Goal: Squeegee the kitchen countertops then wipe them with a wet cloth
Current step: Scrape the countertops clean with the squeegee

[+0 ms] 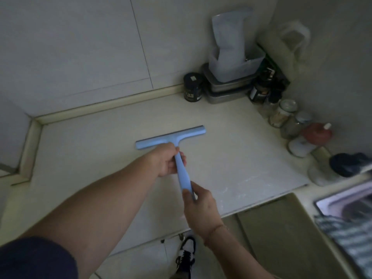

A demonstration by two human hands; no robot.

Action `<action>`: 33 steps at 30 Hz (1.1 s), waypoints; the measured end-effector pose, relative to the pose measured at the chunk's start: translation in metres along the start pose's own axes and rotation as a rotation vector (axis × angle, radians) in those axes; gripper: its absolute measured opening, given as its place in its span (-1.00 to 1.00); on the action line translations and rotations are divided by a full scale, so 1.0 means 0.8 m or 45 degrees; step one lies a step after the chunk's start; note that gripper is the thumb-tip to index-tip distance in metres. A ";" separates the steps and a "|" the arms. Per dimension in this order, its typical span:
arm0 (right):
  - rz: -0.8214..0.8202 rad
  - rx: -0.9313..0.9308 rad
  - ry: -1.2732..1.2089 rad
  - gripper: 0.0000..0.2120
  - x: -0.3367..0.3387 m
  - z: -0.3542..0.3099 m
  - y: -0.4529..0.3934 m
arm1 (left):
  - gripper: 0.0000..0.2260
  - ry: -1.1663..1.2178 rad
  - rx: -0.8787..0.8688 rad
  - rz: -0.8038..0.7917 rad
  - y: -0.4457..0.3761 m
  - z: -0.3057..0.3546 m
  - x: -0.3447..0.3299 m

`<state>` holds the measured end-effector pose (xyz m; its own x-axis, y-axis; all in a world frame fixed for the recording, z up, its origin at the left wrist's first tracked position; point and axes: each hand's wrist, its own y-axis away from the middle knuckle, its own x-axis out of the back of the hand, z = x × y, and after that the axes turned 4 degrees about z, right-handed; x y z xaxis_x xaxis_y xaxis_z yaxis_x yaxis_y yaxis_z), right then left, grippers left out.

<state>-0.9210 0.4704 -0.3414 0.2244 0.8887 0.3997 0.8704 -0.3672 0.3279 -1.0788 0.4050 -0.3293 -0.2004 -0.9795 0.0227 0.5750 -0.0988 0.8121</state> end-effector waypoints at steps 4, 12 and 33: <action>-0.006 0.033 -0.003 -0.87 0.029 0.018 0.076 | -0.75 -0.036 0.035 -0.011 0.048 -0.054 -0.024; -0.009 -0.038 0.013 -0.72 0.067 0.040 0.159 | -0.78 -0.015 0.064 -0.020 0.107 -0.124 -0.046; -0.064 0.063 -0.253 -0.88 -0.211 -0.190 -0.012 | -0.77 0.307 -0.162 0.022 0.028 0.095 0.280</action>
<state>-1.0338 0.2821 -0.2823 0.2581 0.9440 0.2055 0.9019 -0.3117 0.2989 -1.1713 0.1969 -0.2615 -0.0040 -0.9933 -0.1158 0.6750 -0.0881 0.7325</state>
